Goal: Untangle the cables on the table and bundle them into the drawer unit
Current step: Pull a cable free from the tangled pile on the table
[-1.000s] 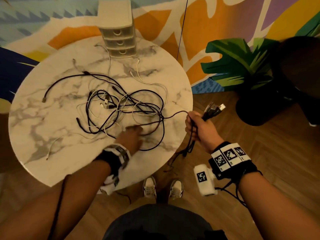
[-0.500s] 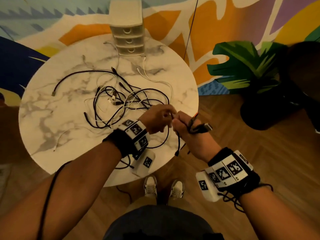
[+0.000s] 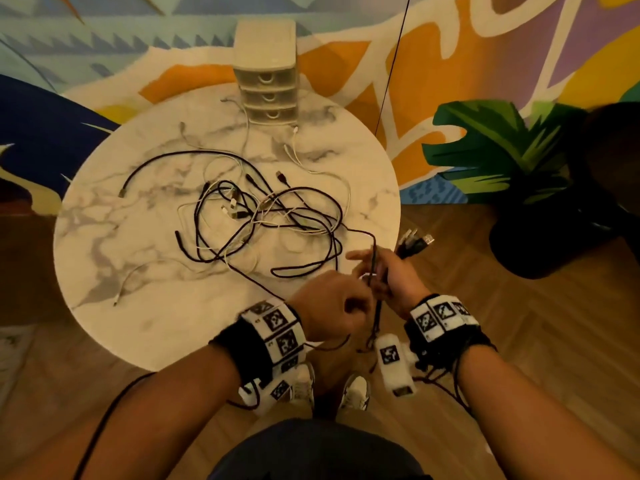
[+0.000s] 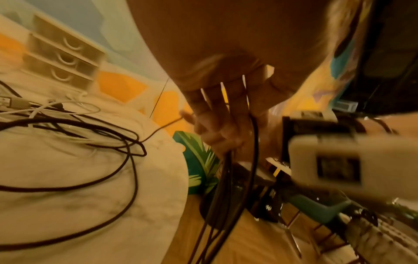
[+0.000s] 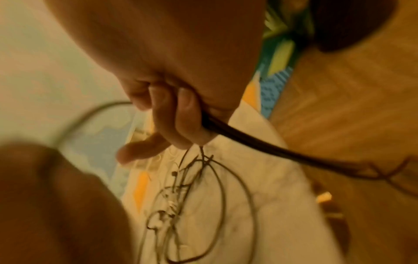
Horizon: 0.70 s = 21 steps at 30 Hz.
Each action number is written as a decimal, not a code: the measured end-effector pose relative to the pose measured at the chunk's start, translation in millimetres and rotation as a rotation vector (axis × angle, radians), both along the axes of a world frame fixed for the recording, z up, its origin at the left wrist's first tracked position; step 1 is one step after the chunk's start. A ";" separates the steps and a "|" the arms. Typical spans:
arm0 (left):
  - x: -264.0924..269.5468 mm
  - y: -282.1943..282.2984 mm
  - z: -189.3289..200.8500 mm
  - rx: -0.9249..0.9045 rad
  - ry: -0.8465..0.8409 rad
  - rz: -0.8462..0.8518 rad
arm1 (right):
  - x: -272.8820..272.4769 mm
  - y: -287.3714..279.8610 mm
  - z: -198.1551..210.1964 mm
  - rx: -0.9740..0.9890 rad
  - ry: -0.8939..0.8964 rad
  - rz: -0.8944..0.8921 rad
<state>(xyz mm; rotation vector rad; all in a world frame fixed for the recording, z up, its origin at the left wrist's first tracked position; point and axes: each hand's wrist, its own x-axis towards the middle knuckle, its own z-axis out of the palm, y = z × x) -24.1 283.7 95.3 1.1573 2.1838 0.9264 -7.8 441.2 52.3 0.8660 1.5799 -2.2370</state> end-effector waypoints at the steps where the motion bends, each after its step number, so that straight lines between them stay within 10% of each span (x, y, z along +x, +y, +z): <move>1: 2.1 -0.3 -4.9 -0.051 0.008 -0.027 | -5.9 2.3 0.4 -0.077 -0.006 -0.044; 7: 0.2 -8.5 -23.3 -0.181 -0.044 -0.055 | -16.5 14.8 -2.3 -0.071 -0.042 -0.231; 15: -53.7 13.4 -54.4 -0.168 -0.517 0.449 | 4.3 -2.8 31.4 0.367 0.291 -0.036; 21: -98.1 24.2 -19.7 0.368 -1.124 0.758 | 31.0 -26.0 16.3 0.356 0.307 0.291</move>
